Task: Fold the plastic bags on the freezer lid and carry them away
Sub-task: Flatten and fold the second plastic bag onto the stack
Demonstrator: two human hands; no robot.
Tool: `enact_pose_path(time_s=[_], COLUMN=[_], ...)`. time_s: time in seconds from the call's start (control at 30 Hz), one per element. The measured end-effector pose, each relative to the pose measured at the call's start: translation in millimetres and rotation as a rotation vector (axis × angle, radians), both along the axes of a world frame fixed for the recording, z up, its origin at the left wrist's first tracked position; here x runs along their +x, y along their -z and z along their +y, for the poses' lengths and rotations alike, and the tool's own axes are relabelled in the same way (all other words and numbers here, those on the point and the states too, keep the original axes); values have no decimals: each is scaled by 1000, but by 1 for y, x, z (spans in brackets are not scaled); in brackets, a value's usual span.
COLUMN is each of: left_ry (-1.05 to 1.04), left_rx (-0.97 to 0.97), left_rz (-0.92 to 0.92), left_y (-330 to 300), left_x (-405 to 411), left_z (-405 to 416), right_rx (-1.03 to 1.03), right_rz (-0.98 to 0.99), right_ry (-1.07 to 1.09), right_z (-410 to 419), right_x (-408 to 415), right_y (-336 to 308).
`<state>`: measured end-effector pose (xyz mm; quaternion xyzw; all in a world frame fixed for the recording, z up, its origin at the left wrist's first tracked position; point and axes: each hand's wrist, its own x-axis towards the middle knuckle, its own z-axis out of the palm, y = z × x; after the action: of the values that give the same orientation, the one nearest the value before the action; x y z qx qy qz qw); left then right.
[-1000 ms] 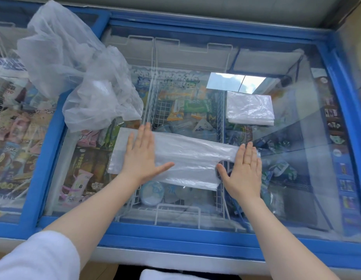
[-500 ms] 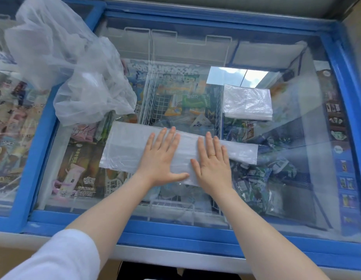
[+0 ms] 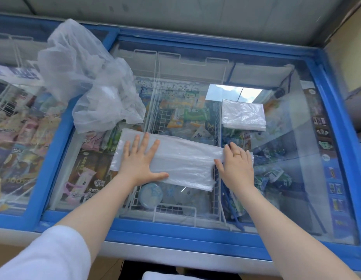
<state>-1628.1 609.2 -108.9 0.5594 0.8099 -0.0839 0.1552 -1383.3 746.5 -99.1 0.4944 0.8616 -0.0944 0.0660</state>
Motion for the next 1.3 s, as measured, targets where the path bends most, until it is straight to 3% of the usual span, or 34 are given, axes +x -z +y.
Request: enact_pose_path(time_s=[0.07, 0.17, 0.33, 0.47, 0.57, 0.63, 0.73, 0.9, 1.0, 1.1, 1.17, 1.23, 1.3], left_ry=[82, 150, 227, 227, 223, 288, 395, 504, 317, 2, -75, -91, -50], left_rx=[41, 147, 103, 109, 86, 83, 124, 178, 231, 166, 144, 132, 141], left_rz=[-8, -76, -98, -86, -106, -75, -57, -65, -40, -28, -25, -62, -112], left_y=[-8, -15, -13, -5, 6, 14, 19, 23, 21, 21, 19, 17, 11], left_x=[11, 33, 50, 76, 91, 95, 97, 89, 84, 79, 77, 76, 75], left_z=[7, 21, 39, 34, 31, 31, 31, 26, 17, 9, 10, 14, 16], right_rx=[85, 48, -209, -405, -676, -791, -778, -780, -760, -649, -609, -684, -931], right_rz=[-16, -76, -76, 137, 283, 214, 135, 311, 287, 269, 249, 278, 306], right_ry=[-18, -59, 9, 71, 99, 56, -42, -21, -97, -206, -281, -258, -148], right_z=[11, 24, 26, 22, 20, 18, 10, -5, -5, 0, 5, 8, 7], right_x=[-7, -11, -8, 2, 14, 26, 39, 31, 27, 28, 27, 26, 25], right_y=[-8, -13, -20, -22, -34, -43, -43, -32, -28, -22, -23, -33, -46])
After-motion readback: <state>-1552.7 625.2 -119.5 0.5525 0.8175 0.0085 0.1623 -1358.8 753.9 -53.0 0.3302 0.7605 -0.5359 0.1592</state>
